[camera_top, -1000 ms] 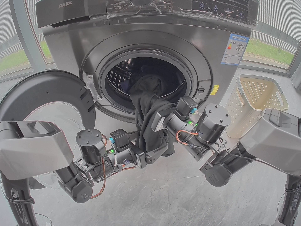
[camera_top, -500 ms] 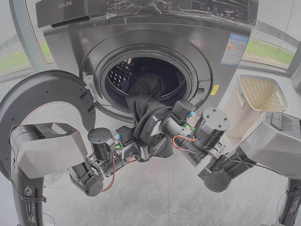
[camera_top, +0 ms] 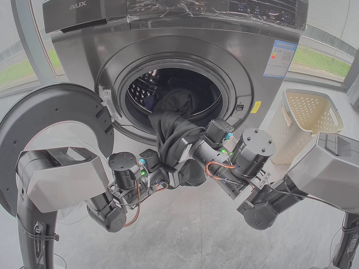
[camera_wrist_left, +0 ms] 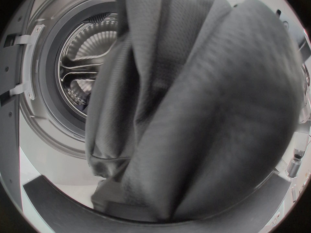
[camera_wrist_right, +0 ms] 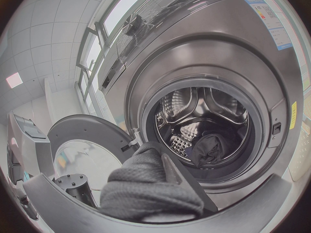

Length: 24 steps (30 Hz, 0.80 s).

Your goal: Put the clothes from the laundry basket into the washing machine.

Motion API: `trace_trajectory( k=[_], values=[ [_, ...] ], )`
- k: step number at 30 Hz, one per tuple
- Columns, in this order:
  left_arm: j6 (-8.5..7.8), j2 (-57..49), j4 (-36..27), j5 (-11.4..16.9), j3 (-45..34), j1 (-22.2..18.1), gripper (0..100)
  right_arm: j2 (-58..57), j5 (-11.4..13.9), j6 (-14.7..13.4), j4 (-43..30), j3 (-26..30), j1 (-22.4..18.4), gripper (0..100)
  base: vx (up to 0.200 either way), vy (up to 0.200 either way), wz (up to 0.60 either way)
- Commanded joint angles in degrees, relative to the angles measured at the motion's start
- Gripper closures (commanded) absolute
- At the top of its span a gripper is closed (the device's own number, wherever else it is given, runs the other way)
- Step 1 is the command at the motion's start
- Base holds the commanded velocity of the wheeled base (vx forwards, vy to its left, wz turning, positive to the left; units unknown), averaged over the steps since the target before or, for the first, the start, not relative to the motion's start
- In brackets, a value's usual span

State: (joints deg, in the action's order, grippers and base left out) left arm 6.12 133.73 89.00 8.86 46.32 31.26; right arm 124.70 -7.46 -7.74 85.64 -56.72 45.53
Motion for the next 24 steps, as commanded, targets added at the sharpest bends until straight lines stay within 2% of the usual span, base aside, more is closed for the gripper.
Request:
trace_trajectory(
  k=[1, 4, 6, 16, 24],
  values=[
    [0.82, -0.2, 0.6, -1.1, 1.0, -1.0, 100, -1.4, 0.0, -0.3, 0.2, 0.9, -1.1, 100, 0.0, 0.0, 0.0],
    [1.97, 0.0, 0.6, -4.2, 3.7, -2.2, 100, -2.2, 0.0, -0.6, 0.8, 2.9, -3.0, 100, 0.0, 0.0, 0.0],
    [2.41, -0.1, 0.5, -5.3, 4.4, -2.6, 100, -2.3, 0.0, -0.9, 1.0, 4.3, -3.8, 100, 0.0, 0.0, 0.0],
    [2.67, -5.3, 0.5, -5.2, 2.1, -2.4, 100, 0.4, 0.2, -1.5, 1.9, 6.9, -9.6, 100, 0.0, 0.0, 0.0],
    [2.93, -8.2, 0.6, -4.9, -2.0, -1.4, 100, 4.0, 0.5, -1.5, 2.2, 5.9, -9.4, 100, 0.0, 0.0, 0.0]
  ],
)
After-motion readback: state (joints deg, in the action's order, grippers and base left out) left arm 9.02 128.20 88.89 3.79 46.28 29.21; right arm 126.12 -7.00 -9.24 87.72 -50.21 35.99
